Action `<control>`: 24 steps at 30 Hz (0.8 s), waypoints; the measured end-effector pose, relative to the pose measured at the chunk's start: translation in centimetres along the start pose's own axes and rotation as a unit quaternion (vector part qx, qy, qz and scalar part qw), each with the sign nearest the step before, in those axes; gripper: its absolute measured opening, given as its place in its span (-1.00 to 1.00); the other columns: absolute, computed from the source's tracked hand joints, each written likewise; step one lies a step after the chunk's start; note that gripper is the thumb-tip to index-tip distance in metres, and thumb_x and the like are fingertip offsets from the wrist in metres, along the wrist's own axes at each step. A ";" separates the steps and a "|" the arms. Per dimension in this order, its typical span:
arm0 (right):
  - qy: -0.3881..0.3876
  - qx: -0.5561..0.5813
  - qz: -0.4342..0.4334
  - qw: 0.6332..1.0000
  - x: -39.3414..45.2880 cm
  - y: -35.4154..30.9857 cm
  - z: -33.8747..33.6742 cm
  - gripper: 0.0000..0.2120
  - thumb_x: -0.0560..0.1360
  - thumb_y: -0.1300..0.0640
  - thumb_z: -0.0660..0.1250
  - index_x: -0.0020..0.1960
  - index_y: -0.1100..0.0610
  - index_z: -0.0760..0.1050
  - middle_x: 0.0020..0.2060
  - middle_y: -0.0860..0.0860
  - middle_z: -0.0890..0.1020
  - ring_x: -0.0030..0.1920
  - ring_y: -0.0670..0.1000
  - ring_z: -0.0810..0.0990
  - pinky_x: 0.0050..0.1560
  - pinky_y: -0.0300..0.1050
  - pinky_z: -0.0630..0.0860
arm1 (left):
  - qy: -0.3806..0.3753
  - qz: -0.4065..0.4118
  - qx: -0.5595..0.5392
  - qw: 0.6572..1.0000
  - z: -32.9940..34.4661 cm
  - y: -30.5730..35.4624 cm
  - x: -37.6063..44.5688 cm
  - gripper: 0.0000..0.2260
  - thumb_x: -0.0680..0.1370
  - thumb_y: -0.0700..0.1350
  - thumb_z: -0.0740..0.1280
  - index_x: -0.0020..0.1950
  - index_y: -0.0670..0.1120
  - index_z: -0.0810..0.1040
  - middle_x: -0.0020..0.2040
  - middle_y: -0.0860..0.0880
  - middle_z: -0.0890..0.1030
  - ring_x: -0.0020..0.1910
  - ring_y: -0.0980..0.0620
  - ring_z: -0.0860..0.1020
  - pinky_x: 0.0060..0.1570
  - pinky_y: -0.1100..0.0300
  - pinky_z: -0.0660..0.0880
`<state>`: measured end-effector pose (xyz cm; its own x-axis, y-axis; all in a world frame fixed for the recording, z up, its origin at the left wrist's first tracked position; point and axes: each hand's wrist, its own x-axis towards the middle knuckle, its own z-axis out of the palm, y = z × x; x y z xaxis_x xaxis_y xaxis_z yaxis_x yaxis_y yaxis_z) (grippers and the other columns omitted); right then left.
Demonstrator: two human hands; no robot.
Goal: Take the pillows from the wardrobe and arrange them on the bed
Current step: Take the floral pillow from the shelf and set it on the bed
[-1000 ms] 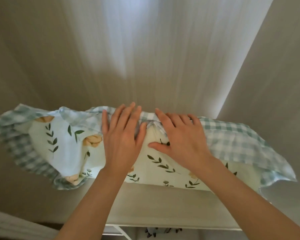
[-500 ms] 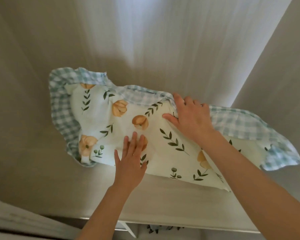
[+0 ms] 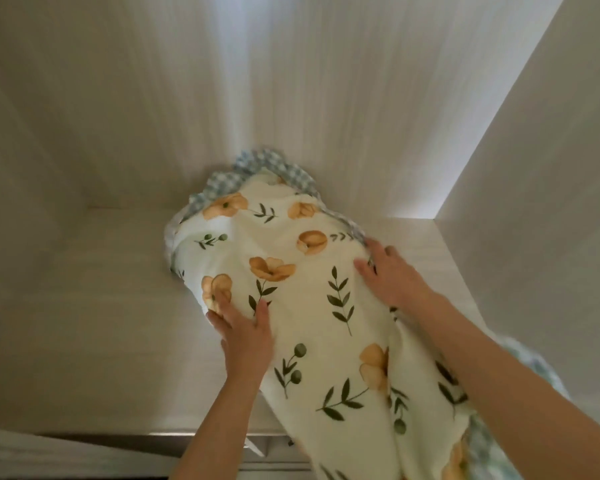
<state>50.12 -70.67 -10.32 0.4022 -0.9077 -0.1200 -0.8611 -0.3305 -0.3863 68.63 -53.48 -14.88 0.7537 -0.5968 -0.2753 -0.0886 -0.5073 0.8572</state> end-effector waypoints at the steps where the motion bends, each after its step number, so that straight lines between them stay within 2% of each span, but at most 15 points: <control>1: -0.031 0.024 0.019 0.999 -1.1 0.9 1.6 -0.42 0.57 -0.26 -0.01 0.51 -0.05 0.06 0.31 0.17 0.38 0.20 0.26 0.48 0.19 0.14 0.42 | 0.005 -0.004 0.019 1.000 -0.1 -0.1 0.1 -0.21 0.59 0.21 0.24 0.61 0.08 -0.22 0.62 -0.11 -0.09 0.47 -0.35 0.21 0.37 -0.22 0.27; 3: -0.058 0.065 0.056 0.995 -3.0 2.3 4.1 -0.42 0.58 -0.26 -0.02 0.52 -0.03 0.09 0.32 0.17 0.38 0.23 0.23 0.46 0.23 0.11 0.40 | 0.013 0.004 0.045 0.999 -0.4 -0.3 0.5 -0.19 0.56 0.24 0.26 0.62 0.05 -0.17 0.63 -0.07 -0.03 0.48 -0.37 0.19 0.38 -0.25 0.25; 4: -0.048 0.066 0.071 0.994 -3.7 2.8 5.0 -0.42 0.58 -0.26 -0.03 0.51 -0.01 0.12 0.33 0.17 0.38 0.25 0.22 0.45 0.24 0.12 0.40 | 0.014 0.010 0.044 0.999 -0.6 -0.4 0.7 -0.18 0.54 0.25 0.28 0.62 0.04 -0.13 0.62 -0.08 0.01 0.48 -0.35 0.19 0.39 -0.25 0.25; 7: 0.031 -0.057 0.073 0.995 -4.2 2.9 5.5 -0.44 0.58 -0.23 -0.01 0.46 0.05 0.25 0.40 0.13 0.35 0.35 0.23 0.33 0.26 0.23 0.36 | 0.007 0.000 0.022 1.000 -0.8 -0.7 0.9 -0.14 0.49 0.27 0.35 0.61 0.04 -0.07 0.59 -0.10 0.09 0.50 -0.28 0.19 0.43 -0.22 0.23; 10: 0.077 -0.103 0.042 0.991 -3.9 2.0 5.4 -0.51 0.59 -0.14 0.04 0.40 0.12 0.33 0.36 0.14 0.42 0.36 0.21 0.33 0.30 0.19 0.31 | -0.008 -0.065 -0.033 0.997 -0.8 -1.3 0.9 -0.07 0.42 0.31 0.41 0.60 0.11 -0.07 0.56 -0.12 0.13 0.48 -0.27 0.24 0.39 -0.27 0.30; 14: 0.015 0.018 0.078 0.997 -3.5 1.6 5.7 -0.45 0.59 -0.21 -0.04 0.42 0.13 0.23 0.21 0.19 0.51 0.16 0.23 0.49 0.13 0.16 0.47 | -0.025 -0.126 -0.084 0.988 -1.0 -2.4 0.5 -0.02 0.34 0.35 0.45 0.58 0.15 -0.04 0.48 -0.19 0.27 0.39 -0.27 0.37 0.29 -0.25 0.43; 18: -0.015 0.044 0.101 0.994 -3.2 1.6 6.0 -0.34 0.54 -0.33 -0.03 0.45 0.12 0.18 0.25 0.19 0.48 0.19 0.25 0.49 0.18 0.15 0.45 | -0.055 -0.146 -0.113 0.981 -1.3 -2.8 -0.2 0.00 0.31 0.35 0.48 0.57 0.17 -0.04 0.41 -0.16 0.38 0.30 -0.21 0.43 0.29 -0.21 0.44; 22: -0.032 0.079 0.080 0.993 -3.3 1.9 5.9 -0.31 0.51 -0.35 0.05 0.44 0.10 0.20 0.23 0.16 0.49 0.18 0.21 0.50 0.16 0.10 0.47 | -0.018 -0.126 -0.107 0.986 -1.3 -1.6 -1.4 0.02 0.20 0.38 0.47 0.53 0.15 0.07 0.35 -0.12 0.43 0.26 -0.22 0.48 0.22 -0.21 0.49; 24: -0.033 0.109 0.070 0.991 -4.0 2.8 5.9 -0.34 0.51 -0.34 0.08 0.44 0.09 0.23 0.20 0.13 0.51 0.16 0.18 0.51 0.12 0.07 0.48 | 0.017 -0.102 -0.102 0.989 -0.8 -1.5 -2.6 -0.01 0.21 0.37 0.46 0.53 0.13 0.13 0.34 -0.09 0.46 0.27 -0.20 0.49 0.23 -0.22 0.49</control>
<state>47.96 -66.43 -16.31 0.3100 -0.9190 -0.2435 -0.8253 -0.1330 -0.5488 67.29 -50.64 -15.09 0.7639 -0.4721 -0.4399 0.1979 -0.4775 0.8561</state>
